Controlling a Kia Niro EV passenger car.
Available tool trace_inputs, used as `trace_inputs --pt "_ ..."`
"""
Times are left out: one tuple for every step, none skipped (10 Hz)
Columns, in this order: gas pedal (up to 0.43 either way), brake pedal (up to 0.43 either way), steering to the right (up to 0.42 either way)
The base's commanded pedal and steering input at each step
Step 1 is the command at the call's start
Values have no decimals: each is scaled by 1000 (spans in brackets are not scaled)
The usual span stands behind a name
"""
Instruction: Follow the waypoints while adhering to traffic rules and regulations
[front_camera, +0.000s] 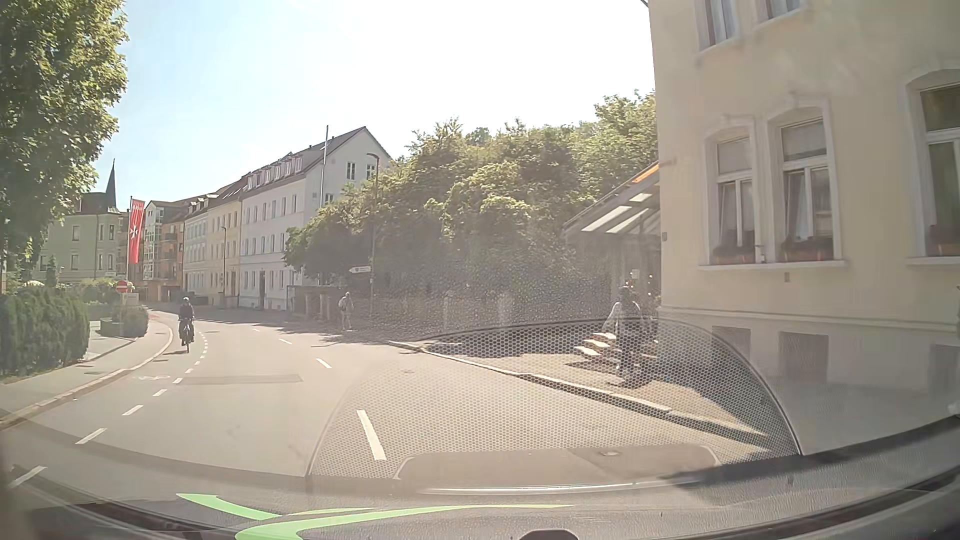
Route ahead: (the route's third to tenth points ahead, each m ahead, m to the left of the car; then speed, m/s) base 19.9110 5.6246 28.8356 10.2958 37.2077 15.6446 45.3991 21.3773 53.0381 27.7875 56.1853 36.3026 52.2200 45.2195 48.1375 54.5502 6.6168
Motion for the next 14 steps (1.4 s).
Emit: trace_inputs --pt "110 0 -98" --pt "87 0 -110" --pt "67 0 -122" --pt "67 0 -127" --pt "67 0 -128" --pt "67 0 -128" --pt "67 0 -127" --pt "67 0 -125" --pt "67 0 -120" --pt "67 0 -116" --pt "67 0 -111" --pt "67 0 -101" --pt "67 0 -98" --pt "67 0 -95"
